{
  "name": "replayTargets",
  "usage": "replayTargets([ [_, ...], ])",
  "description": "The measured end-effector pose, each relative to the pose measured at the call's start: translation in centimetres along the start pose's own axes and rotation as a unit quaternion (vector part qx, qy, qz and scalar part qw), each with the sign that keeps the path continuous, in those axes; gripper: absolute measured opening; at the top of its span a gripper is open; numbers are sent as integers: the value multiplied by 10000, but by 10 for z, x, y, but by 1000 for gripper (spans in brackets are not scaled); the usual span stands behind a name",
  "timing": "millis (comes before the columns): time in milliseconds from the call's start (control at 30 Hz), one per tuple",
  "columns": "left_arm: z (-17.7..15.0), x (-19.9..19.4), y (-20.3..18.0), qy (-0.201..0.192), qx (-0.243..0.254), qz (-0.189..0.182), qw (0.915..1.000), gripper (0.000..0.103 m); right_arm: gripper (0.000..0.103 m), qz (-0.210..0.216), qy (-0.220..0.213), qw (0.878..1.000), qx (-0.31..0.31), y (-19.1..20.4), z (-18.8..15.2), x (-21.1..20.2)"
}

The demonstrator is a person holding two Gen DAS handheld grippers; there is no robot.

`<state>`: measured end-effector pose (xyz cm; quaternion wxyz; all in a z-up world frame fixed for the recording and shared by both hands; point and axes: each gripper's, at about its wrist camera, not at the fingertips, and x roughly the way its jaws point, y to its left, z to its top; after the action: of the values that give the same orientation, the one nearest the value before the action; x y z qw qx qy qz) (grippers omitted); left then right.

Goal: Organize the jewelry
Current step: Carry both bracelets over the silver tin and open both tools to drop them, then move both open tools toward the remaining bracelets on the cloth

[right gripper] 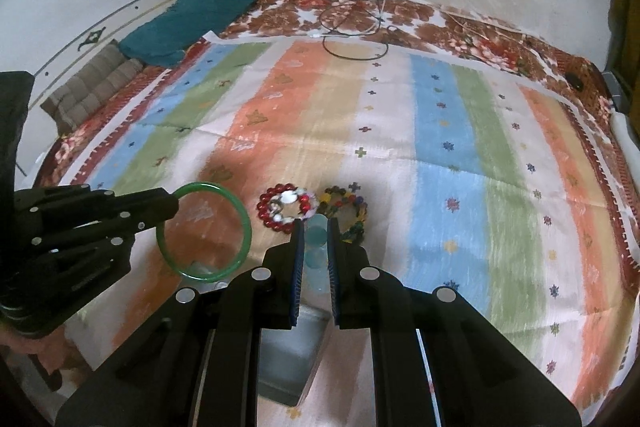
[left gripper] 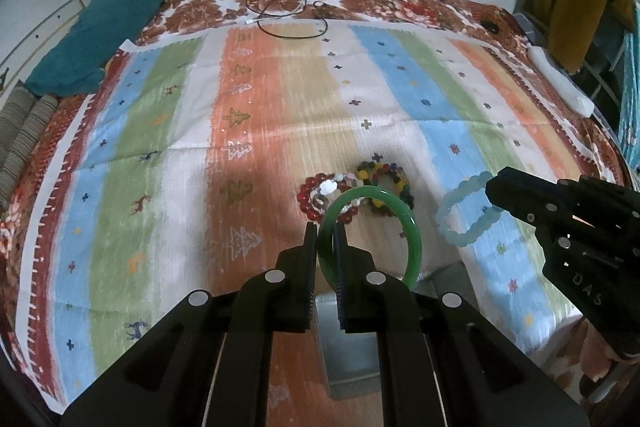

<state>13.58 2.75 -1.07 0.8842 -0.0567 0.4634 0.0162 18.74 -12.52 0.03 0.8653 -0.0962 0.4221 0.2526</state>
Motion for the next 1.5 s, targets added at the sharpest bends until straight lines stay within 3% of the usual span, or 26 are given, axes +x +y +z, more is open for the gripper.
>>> replayTargets([
  [700,-46,-32,-16,-54,160,-179,9997,9,12,288,123,9995,-99,20,-42,-23],
  [767,-45,-29,-16,10,116,-218,9997,14,19,262,121,9996,-9,17,-42,-23],
  [800,-44,-27,-14,43,87,-179,9998,30,28,233,128,9996,23,15,-41,-23],
  [833,-45,-26,-13,42,71,-149,9999,35,30,202,133,9997,69,11,-40,-22],
  [1167,-33,-14,11,78,-175,122,9997,40,38,50,388,9987,319,-16,-29,-4],
  [1500,-16,8,0,80,136,201,9997,53,48,-120,660,9972,322,-31,-13,30],
])
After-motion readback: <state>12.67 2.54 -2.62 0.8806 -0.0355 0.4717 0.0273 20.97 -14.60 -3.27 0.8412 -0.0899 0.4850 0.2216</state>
